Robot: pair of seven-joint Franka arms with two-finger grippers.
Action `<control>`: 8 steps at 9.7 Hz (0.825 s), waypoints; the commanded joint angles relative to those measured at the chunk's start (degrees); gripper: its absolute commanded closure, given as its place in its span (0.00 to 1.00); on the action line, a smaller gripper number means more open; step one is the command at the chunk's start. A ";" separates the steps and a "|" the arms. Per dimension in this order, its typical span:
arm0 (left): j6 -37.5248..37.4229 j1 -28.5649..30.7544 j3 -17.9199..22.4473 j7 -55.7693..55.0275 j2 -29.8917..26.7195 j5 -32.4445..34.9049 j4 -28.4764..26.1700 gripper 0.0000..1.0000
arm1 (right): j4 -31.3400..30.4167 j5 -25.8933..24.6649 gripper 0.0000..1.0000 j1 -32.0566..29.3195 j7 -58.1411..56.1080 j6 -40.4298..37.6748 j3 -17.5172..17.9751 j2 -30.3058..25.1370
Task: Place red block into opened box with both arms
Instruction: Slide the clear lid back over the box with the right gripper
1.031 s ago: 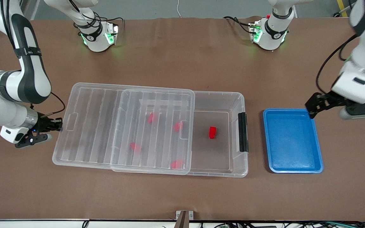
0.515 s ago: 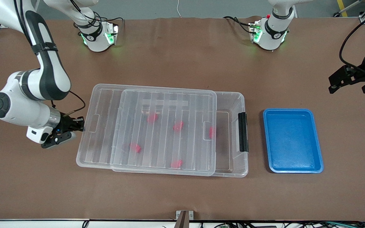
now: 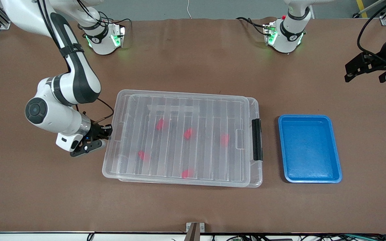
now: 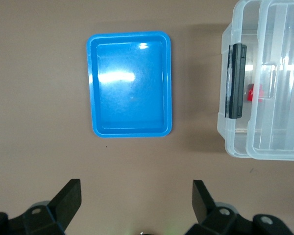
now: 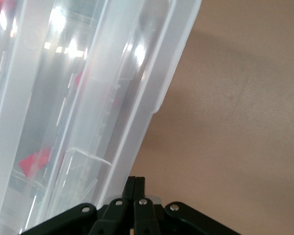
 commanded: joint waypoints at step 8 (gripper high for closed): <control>0.32 -0.52 0.52 -0.07 -1.88 -0.23 -4.11 0.00 | 1.29 -11.76 0.00 -6.13 30.26 -13.78 -0.07 -16.53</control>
